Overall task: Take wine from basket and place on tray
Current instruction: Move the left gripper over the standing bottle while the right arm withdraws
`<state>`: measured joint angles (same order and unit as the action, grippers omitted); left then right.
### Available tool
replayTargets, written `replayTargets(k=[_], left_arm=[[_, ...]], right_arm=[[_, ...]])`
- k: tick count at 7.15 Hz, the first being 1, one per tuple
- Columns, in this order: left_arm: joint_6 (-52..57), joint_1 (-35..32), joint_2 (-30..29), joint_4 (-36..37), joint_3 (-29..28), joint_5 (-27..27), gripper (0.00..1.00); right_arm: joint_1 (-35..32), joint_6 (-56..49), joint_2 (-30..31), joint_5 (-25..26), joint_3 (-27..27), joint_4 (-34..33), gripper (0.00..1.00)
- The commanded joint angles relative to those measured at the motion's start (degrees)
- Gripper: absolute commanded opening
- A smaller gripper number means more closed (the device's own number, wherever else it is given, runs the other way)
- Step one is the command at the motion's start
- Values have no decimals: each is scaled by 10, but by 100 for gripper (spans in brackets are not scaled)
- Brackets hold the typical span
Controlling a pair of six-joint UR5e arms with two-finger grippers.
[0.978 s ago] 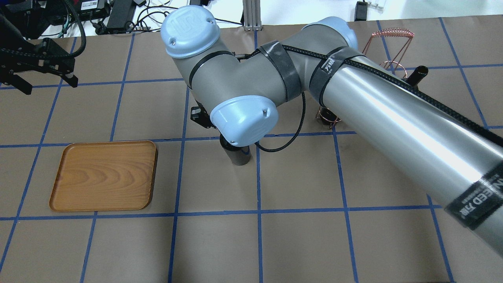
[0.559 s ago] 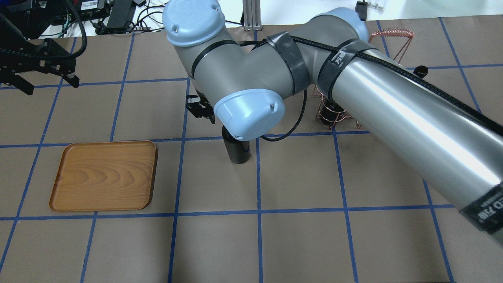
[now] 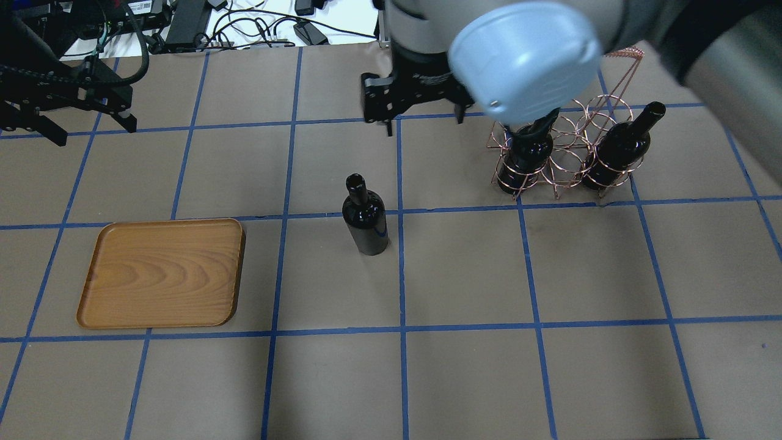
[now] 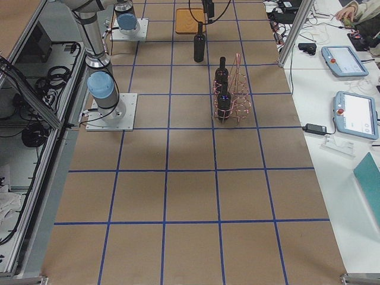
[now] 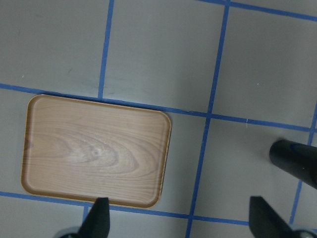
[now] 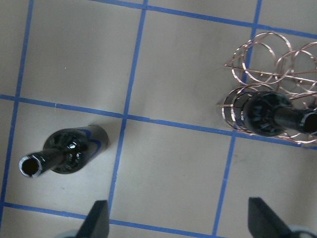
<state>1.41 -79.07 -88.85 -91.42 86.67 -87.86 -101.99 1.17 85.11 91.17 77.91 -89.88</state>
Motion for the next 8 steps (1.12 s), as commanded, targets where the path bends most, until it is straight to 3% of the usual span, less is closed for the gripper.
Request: replayTargets(k=[1,5,7,8], left_arm=[[-100,-90,-47,65,0,-2,98],[-283,-284,-120,92,-9,3,97],[-274,-297,-146,90,-3,3,87],[-274,-298,-156,87,1,3,86]], right_arm=[[76,-71,32,8,3,27,100],[83,-77,52,9,53,37,100],[86,-75,52,3,58,44,100],[86,-73,53,2,58,46,100]])
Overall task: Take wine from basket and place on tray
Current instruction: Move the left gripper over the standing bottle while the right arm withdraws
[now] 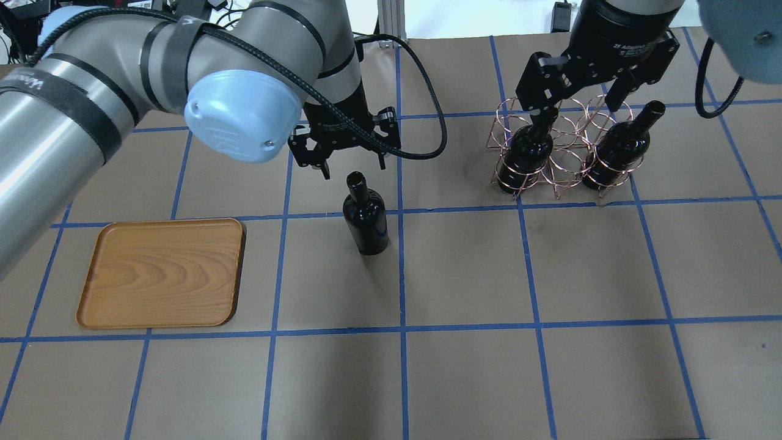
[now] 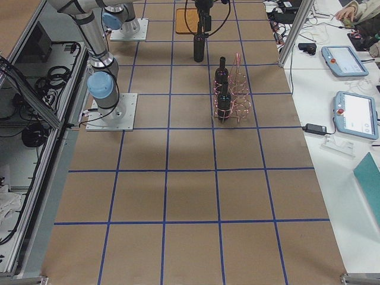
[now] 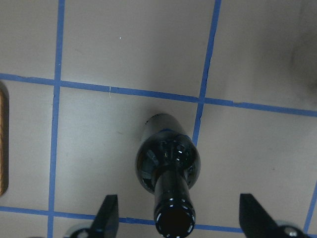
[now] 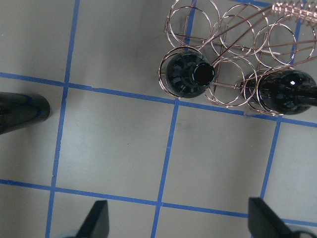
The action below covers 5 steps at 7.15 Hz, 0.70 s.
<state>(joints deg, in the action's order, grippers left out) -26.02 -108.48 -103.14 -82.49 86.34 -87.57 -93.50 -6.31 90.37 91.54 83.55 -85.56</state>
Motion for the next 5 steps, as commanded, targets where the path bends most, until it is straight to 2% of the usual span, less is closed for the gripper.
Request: replayTargets(k=[1,3,4,5], left_arm=[[0,-7,-18,-3,10,0,74],[4,-7,-16,-4,12,0,38],[4,-7,-15,-4,12,0,11],[4,-5,-13,-5,11,1,0]], right_arm=[[1,4,2,-1,6,2,100],[1,-1,2,2,9,2,100],[1,4,3,0,9,3,100],[0,8,4,-1,9,15,100]])
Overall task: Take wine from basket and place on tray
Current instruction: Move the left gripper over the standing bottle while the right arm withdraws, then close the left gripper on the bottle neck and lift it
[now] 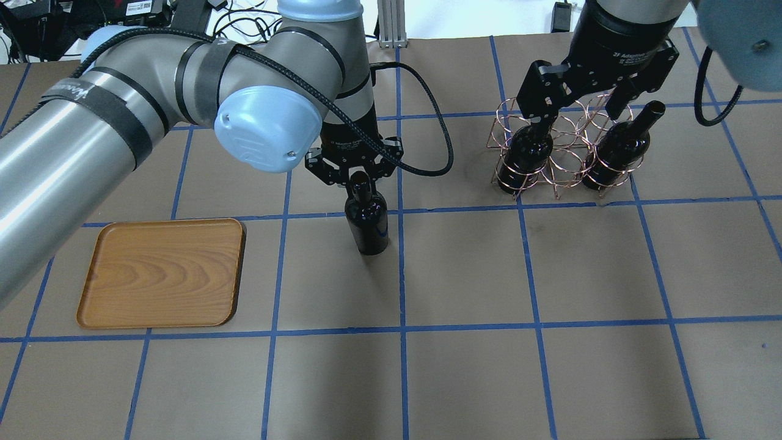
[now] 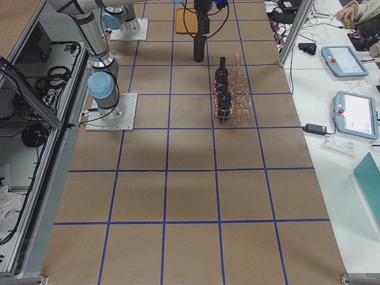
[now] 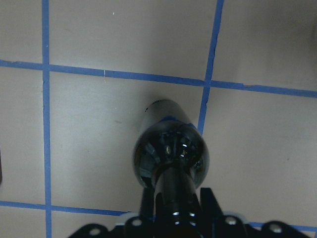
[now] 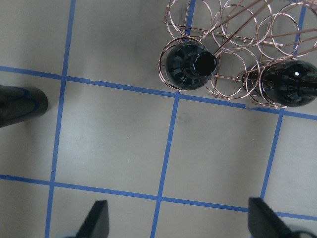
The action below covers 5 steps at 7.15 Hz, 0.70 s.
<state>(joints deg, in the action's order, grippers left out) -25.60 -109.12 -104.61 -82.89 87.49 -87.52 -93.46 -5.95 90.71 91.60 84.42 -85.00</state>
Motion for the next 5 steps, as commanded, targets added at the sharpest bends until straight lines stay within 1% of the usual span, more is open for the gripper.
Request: replayTargets(k=[1,2,3,4,5], left_arm=[[7,6,16,-2,0,0,0],[73,25,31,-44,2,-8,0],[97,56,56,-80,11,-12,0],[153,86,92,-87,48,-35,0],[203,133,134,-86,94,-47,0]], right_arm=[[0,4,3,1,0,8,100],[-1,4,5,3,0,9,100],[-1,4,5,3,0,9,100],[2,5,9,4,0,25,100],[1,15,13,3,0,30,100]])
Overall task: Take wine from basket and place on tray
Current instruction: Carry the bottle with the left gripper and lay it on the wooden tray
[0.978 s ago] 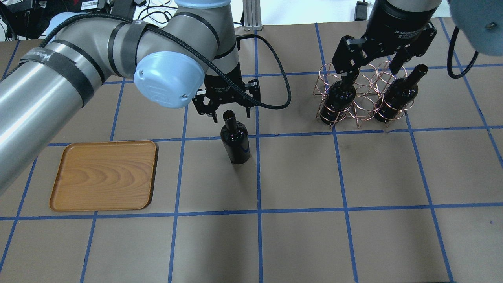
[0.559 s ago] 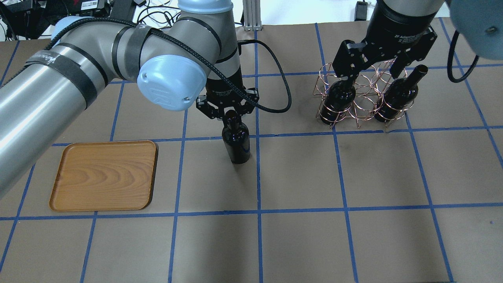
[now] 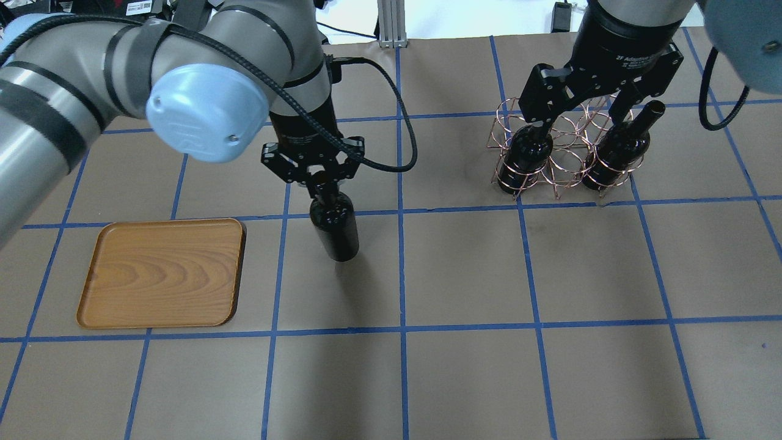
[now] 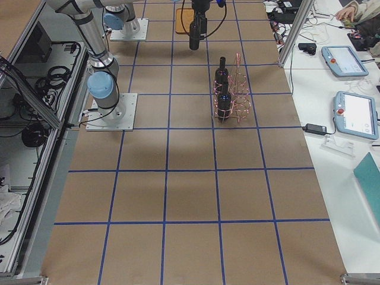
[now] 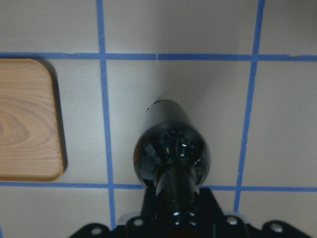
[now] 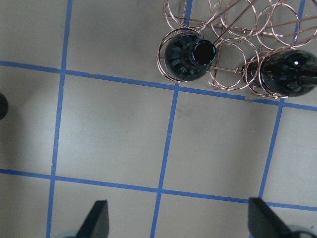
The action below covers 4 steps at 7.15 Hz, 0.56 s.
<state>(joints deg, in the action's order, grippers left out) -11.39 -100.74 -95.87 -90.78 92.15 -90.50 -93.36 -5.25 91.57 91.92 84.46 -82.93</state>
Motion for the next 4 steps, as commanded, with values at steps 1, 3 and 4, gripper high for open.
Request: replayTargets(k=[1,3,4], left_arm=[[126,109,80,-8,73,-24,0],[270,247,135,-11,103,-43,0],[319,303,141,-10,111,-42,0]], right_arm=[[2,22,5,0,0,10,100],[3,24,5,-1,1,6,91],[5,24,9,2,1,7,92]])
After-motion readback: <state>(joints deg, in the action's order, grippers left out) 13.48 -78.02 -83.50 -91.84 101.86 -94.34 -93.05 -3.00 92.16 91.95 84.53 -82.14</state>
